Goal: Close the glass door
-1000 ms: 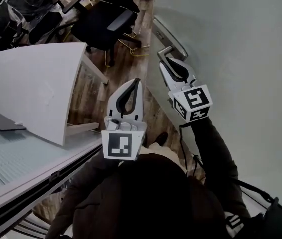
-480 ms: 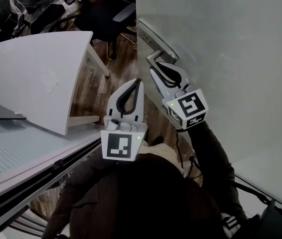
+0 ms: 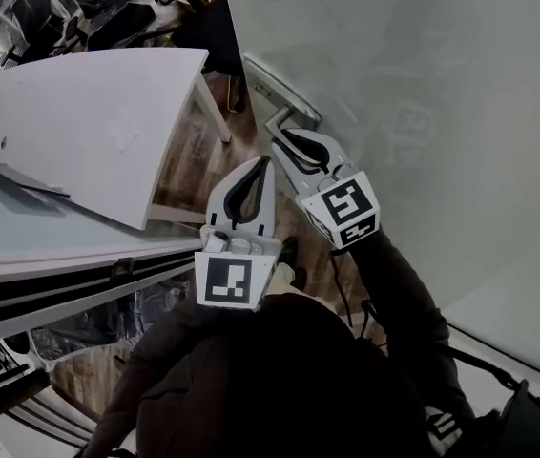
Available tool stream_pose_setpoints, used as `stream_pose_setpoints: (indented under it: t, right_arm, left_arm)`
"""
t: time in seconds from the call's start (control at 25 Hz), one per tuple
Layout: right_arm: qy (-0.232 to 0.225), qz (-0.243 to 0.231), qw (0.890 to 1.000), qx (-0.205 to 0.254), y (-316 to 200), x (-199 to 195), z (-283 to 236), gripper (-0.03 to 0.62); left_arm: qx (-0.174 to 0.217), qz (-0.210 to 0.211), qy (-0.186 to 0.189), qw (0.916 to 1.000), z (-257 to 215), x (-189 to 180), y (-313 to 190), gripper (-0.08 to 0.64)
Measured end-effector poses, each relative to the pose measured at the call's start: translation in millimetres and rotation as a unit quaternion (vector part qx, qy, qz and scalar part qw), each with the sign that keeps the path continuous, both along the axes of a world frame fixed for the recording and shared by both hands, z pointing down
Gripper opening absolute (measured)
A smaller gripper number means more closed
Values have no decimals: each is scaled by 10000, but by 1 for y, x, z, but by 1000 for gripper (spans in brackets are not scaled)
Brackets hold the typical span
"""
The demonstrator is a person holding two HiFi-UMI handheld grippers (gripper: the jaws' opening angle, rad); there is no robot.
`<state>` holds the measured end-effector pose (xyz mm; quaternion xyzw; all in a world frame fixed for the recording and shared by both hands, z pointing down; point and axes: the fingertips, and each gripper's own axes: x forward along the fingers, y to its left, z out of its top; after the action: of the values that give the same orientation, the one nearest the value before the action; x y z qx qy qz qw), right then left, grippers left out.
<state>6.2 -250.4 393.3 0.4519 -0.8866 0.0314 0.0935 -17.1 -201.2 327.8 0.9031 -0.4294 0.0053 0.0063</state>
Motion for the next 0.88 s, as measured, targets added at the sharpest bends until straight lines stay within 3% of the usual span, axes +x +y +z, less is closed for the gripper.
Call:
stream_pose_setpoints:
  t: [0.56, 0.88]
  right_arm:
    - [56, -774, 9970, -4, 85, -86, -7, 69]
    - [-121, -1148, 9933, -37, 128, -124, -10, 69]
  left_arm:
    - [13, -711, -223, 9972, -5, -80, 91, -3]
    - [202, -664, -112, 9975, -20, -116, 120, -3]
